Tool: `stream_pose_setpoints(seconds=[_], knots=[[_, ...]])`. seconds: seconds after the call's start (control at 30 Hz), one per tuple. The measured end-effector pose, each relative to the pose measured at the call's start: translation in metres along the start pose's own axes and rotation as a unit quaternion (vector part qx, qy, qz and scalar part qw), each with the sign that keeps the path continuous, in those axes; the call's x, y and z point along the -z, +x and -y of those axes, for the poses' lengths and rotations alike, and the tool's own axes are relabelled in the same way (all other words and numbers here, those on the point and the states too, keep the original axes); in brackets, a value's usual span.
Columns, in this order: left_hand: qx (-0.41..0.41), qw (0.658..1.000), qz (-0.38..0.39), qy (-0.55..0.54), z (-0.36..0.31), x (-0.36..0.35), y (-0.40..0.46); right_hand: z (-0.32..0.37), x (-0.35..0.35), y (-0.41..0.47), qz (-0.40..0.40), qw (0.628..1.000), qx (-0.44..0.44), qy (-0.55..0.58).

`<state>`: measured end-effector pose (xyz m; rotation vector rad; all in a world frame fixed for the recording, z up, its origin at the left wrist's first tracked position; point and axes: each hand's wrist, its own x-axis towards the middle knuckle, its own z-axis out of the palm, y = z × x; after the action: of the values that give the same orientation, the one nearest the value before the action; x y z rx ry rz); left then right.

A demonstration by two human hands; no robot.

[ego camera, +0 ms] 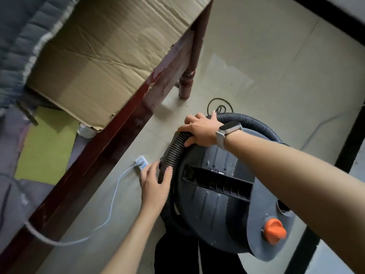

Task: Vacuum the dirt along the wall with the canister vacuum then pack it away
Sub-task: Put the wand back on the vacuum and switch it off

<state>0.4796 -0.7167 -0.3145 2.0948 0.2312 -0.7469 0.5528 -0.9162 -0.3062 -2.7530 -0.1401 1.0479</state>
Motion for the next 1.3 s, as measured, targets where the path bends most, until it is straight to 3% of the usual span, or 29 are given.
stream_pose_setpoints(seconds=[0.13,0.3,0.43,0.6,0.87,1.07,1.13,1.23,1.3], knots=[[-0.047,0.998,0.015,0.05,0.01,-0.005,-0.014,-0.025,0.016,-0.005,-0.066,0.997,-0.041,0.017],[-0.063,0.996,0.008,0.068,0.007,0.003,-0.005,0.004,0.003,-0.021,-0.033,0.999,0.024,-0.023],[-0.039,0.998,0.026,0.037,0.009,0.007,0.006,0.04,-0.016,-0.019,-0.008,0.998,-0.055,0.006],[0.011,0.998,0.064,0.025,0.011,0.002,0.013,0.038,-0.016,0.0,0.051,0.995,-0.078,0.03],[0.029,0.986,0.077,0.147,0.002,-0.01,0.023,0.034,-0.02,0.026,0.108,0.985,-0.138,-0.004],[0.017,0.998,0.042,0.054,-0.002,-0.009,0.02,0.034,-0.026,-0.009,-0.068,0.994,-0.082,0.014],[0.012,0.997,0.028,0.069,-0.006,-0.008,0.02,0.027,-0.027,-0.035,-0.115,0.989,-0.069,0.059],[-0.05,0.99,-0.012,0.128,-0.026,-0.015,0.015,-0.002,-0.023,-0.078,-0.207,0.96,-0.083,0.169],[-0.103,0.982,-0.019,0.158,-0.048,-0.026,0.006,-0.026,-0.021,-0.11,-0.279,0.919,-0.114,0.256]])
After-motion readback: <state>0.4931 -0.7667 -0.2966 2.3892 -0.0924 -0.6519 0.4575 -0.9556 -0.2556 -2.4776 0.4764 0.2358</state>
